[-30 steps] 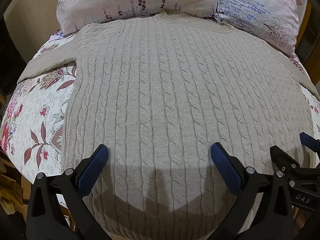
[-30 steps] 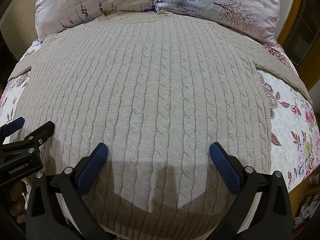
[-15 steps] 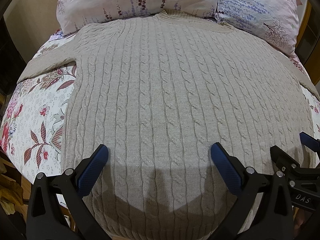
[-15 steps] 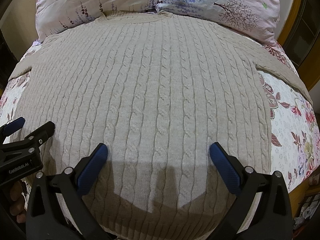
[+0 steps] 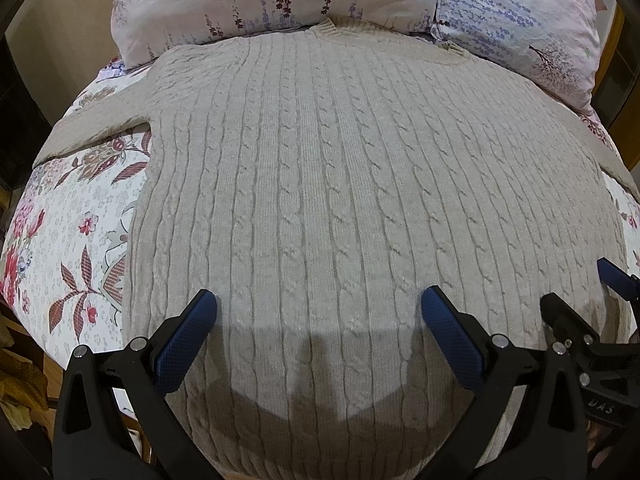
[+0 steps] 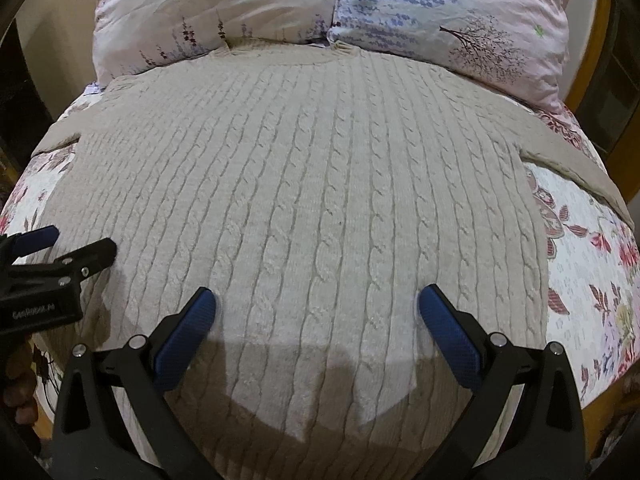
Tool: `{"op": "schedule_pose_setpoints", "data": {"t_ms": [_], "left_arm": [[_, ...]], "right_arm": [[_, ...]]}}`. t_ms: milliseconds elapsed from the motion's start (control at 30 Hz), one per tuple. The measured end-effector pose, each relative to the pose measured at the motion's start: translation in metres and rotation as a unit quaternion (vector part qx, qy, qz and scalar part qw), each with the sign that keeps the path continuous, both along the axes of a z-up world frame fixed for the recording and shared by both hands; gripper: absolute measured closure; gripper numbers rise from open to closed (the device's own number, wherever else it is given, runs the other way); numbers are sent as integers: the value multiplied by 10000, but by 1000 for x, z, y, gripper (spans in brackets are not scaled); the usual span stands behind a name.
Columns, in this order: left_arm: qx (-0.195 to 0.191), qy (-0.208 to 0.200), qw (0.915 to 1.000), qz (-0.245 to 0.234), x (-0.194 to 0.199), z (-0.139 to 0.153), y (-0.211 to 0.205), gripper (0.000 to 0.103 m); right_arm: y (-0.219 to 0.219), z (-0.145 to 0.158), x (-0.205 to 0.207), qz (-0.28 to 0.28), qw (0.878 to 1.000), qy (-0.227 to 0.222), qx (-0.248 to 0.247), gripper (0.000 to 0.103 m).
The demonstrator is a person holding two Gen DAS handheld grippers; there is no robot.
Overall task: Fold small clothes
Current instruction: 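Grasp the sweater's sleeve edge with the right gripper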
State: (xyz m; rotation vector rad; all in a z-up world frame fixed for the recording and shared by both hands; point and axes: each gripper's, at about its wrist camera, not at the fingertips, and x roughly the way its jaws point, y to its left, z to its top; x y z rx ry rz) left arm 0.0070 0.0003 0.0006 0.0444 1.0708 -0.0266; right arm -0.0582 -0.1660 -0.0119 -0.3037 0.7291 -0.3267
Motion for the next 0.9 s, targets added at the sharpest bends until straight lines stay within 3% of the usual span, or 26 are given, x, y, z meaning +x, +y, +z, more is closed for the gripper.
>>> {"op": "schedule_pose_setpoints", "data": {"t_ms": [167,333,467,600,667,767,900], "left_arm": [[-82,-25,10000,42,11,1,2,1],[-178,24,9998,-23,28,2,3,1],[-253,97,9996,-44,43,2,1,1],[-279,157,9995,12,59,3,0,1],[-279,165,9995,26,66,4,-1,1],[-261,177,9995,14,76,5,-3,1],[-383,229,9989,119,86,6,-1,1]], "right_arm": [[-23,25,4,-1,9970,-273,724,3],[-89,70,6,-602,9786,-957,1722,21],[-170,108,2,-1354,9381,-1639,2734,26],[-236,133,-11,-1973,8885,-2325,3428,31],[-259,140,-14,-2118,8703,-2539,3650,32],[-288,147,-16,-2428,8492,-2761,3791,38],[-314,149,-22,-2708,8331,-2930,3832,55]]}}
